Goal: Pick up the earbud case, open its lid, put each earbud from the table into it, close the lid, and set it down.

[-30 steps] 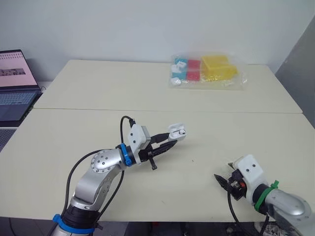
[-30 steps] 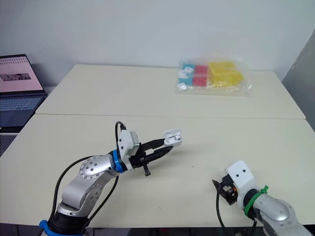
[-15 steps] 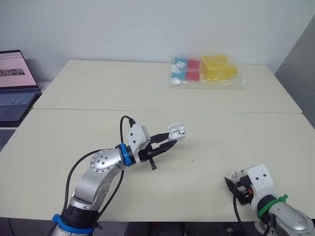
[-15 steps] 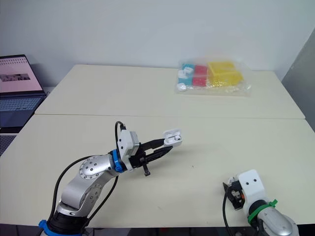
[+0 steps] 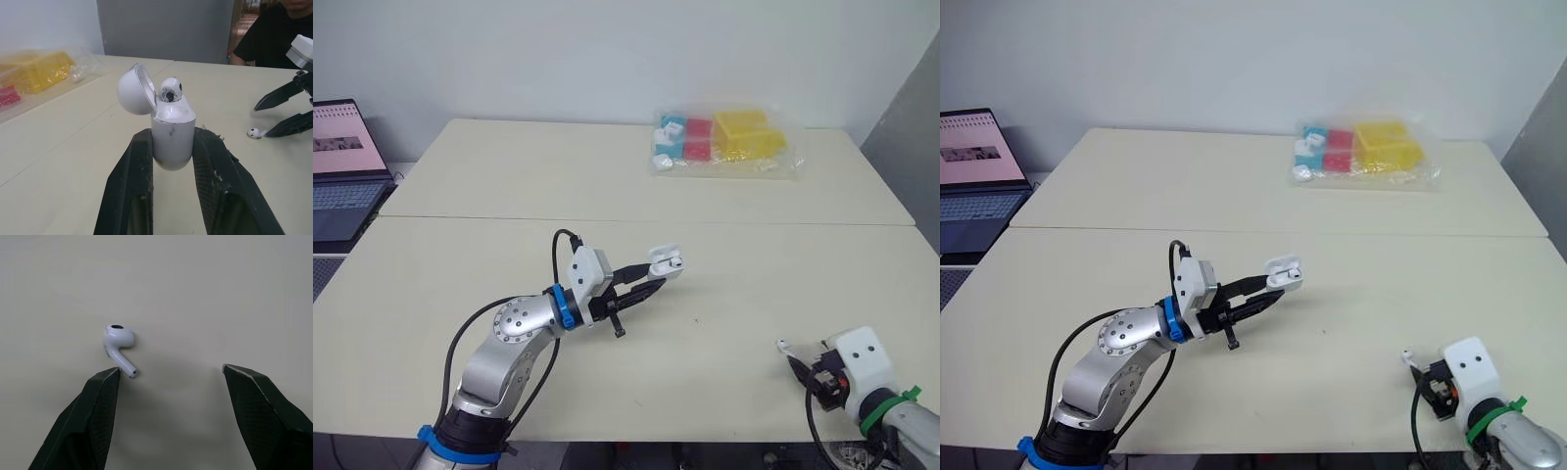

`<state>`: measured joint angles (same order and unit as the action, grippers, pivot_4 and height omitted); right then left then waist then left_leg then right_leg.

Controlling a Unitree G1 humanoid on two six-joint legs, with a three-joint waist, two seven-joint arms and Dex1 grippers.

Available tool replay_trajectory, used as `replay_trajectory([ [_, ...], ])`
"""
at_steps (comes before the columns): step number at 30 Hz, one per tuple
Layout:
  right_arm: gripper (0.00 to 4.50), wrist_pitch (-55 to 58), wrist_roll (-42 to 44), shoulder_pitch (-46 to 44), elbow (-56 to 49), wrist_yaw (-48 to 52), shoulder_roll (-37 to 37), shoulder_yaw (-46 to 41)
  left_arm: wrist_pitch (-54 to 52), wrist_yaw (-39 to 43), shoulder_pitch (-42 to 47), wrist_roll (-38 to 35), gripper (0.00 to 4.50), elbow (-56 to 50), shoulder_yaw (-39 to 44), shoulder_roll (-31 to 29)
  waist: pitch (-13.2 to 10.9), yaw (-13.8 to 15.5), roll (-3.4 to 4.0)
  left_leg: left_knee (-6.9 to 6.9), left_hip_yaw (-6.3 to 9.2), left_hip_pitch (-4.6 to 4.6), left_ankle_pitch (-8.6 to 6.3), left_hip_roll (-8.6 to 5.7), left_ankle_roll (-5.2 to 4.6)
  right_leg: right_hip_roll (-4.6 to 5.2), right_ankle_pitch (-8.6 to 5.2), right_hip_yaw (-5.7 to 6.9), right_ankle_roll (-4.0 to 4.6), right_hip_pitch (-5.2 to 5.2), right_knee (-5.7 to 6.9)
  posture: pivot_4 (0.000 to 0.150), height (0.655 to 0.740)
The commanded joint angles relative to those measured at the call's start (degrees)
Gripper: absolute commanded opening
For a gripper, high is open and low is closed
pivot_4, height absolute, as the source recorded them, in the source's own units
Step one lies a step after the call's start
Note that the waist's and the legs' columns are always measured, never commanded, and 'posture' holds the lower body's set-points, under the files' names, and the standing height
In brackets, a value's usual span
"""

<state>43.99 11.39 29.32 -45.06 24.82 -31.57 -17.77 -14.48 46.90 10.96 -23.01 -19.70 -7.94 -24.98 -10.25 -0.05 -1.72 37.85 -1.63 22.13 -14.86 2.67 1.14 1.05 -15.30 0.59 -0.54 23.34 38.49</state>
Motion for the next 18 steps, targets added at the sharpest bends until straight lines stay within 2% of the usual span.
replay_trajectory([
  [1,3.47,-1.3,1.6,-1.0,0.2,2.9,-2.1,-3.5,0.7,0.0,0.7,-0.2,0.77,-1.4,0.3,0.2,0.0,0.0,-0.01,0.0,0.0,0.0,0.0,0.0,0.0,0.0,0.0,0.0,0.0,0.0,0.0,0.15,0.74],
  [3,3.47,-1.5,2.3,-1.4,0.9,4.6,-3.5,-4.7,0.7,-0.1,0.8,-0.2,0.77,-1.4,0.3,0.3,0.0,0.0,-0.01,-0.01,0.01,0.0,0.0,0.0,0.0,0.0,0.0,0.01,0.0,0.0,0.0,0.15,0.74],
  [9,3.47,-3.7,8.4,0.3,-0.2,19.5,-13.9,-9.9,0.7,0.1,0.4,-0.4,0.77,-1.6,0.7,-0.2,0.0,0.0,0.02,-0.02,0.02,0.05,0.0,-0.04,-0.01,-0.05,0.01,0.03,-0.02,0.0,-0.08,0.15,0.74],
  [13,3.47,-1.1,12.7,-3.8,-0.7,25.3,-21.0,-11.2,0.7,0.2,0.3,-0.4,0.77,-1.6,1.0,-0.5,0.0,-0.1,0.01,-0.03,0.01,0.13,-0.01,-0.03,-0.01,-0.23,0.14,0.04,-0.18,-0.04,-0.4,0.15,0.74],
  [15,3.47,1.6,14.4,-6.2,-0.9,26.5,-24.1,-9.9,0.7,0.2,0.3,-0.3,0.77,-1.6,0.9,-0.5,0.0,0.0,0.0,-0.02,0.04,0.18,-0.01,-0.04,-0.01,-0.23,0.15,0.06,-0.18,-0.06,-0.45,0.15,0.74],
  [18,3.47,9.9,15.4,-15.2,-1.0,24.6,-31.5,-2.1,0.9,-0.1,0.0,0.0,0.77,-1.8,0.6,-0.2,0.0,-0.1,0.0,-0.01,0.02,0.29,-0.02,-0.03,-0.01,-0.22,0.17,0.04,-0.21,-0.01,-0.5,0.15,0.74],
])
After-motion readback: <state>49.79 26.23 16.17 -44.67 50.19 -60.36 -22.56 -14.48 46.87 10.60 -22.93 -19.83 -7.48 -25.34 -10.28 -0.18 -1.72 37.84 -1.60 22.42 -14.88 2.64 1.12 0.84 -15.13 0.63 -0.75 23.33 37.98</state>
